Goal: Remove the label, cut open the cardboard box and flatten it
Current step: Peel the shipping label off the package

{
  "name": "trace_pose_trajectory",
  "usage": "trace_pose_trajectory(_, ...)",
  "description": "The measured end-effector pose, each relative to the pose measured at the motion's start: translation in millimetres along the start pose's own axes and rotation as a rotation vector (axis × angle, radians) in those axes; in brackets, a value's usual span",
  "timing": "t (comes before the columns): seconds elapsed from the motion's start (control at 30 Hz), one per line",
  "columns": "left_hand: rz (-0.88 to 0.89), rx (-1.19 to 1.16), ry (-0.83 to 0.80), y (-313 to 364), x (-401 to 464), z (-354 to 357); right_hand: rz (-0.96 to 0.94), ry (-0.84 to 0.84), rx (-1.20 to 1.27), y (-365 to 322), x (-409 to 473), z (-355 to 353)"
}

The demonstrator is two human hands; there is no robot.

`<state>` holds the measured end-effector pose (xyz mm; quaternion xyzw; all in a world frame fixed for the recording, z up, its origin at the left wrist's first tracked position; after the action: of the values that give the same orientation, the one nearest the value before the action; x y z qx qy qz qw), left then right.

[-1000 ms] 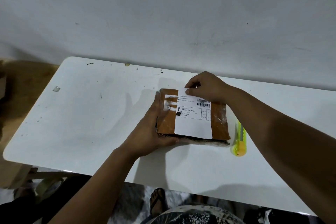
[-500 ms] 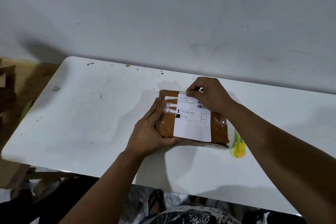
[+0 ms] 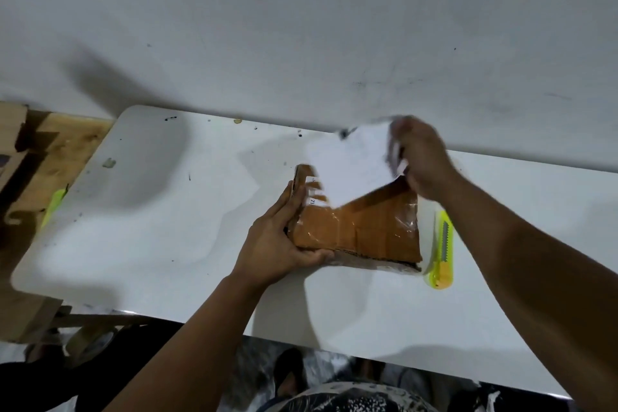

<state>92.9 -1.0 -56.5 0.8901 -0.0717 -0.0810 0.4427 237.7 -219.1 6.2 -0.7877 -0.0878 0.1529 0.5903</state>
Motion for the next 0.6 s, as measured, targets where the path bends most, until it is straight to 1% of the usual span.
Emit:
trace_pose_trajectory(0.03,-0.006,0.000,0.000,-0.5,-0.3,-0.2,-0.017,0.080,0.053,-5.6,2.7,-18.3)
trace_pose_trajectory(0.07,-0.011,0.003,-0.001,-1.0,-0.6,-0.4,-0.018,0.103,-0.009,-12.6,4.3,-31.0)
trace_pose_trajectory(0.13,-0.019,0.012,-0.011,-1.4,-1.2,0.3,-0.001,0.041,-0.163,-22.0,3.3,-40.1)
trace_pose_trajectory(0.2,-0.017,0.014,-0.009,-1.4,-1.6,0.3,0.036,-0.048,-0.186,-20.4,-0.5,-35.0)
trace_pose_trajectory(0.27,-0.029,0.016,-0.004,-1.7,-1.6,1.2,0.074,-0.078,-0.187,-13.4,-5.9,-30.2)
trace_pose_trajectory(0.4,-0.042,0.019,-0.017,-1.0,-0.9,1.5,0.107,-0.015,-0.194,-2.8,-15.5,-26.3)
trace_pose_trajectory(0.6,-0.041,-0.028,-0.112,4.2,0.3,2.8,0.135,0.038,-0.178,-6.3,-26.4,-23.0)
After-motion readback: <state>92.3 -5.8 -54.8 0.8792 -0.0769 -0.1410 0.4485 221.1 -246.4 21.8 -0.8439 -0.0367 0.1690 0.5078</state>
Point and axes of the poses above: each hand's wrist, its own x-axis towards the middle knuckle, its own z-axis out of the palm, y = z × x, the point moved 7 cm from there along x, towards the middle knuckle, and after that the axes turned 11 degrees about -y, right-handed, at the moved point
